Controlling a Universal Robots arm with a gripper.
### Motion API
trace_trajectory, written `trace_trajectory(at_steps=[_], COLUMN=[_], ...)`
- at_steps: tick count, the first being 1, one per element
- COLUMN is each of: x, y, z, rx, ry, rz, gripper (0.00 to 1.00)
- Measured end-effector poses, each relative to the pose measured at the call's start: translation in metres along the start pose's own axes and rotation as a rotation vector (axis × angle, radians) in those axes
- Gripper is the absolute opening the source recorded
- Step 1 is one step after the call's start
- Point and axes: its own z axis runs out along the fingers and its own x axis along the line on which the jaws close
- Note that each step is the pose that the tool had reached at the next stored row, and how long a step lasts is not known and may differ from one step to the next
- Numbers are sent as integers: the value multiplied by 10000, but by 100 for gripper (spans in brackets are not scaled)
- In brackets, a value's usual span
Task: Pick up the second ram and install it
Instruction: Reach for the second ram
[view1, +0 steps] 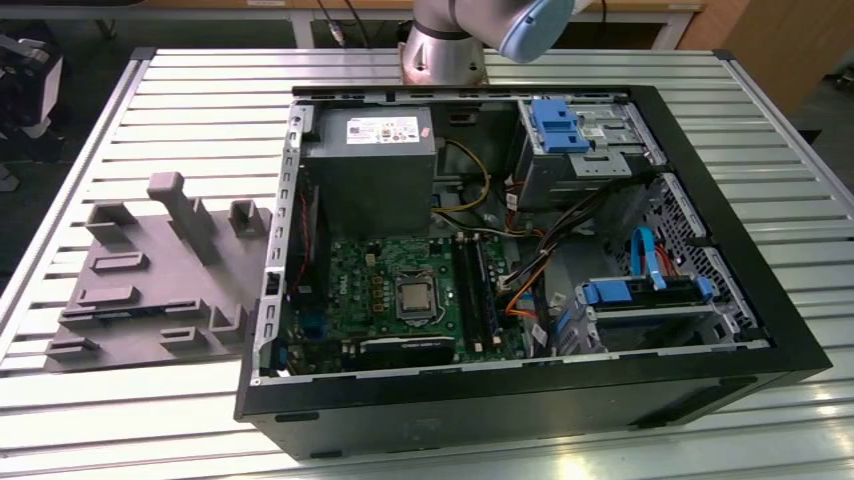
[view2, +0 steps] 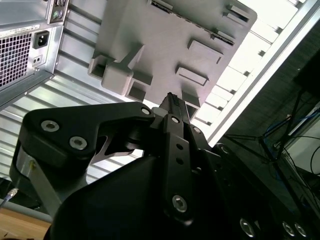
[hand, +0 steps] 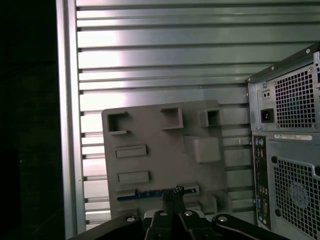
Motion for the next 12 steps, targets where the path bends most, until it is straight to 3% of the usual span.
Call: trace_trajectory(at_steps=[12], x=[36], y=[-7], z=[2], rx=[0], ry=[0], rz=[0], gripper=[11])
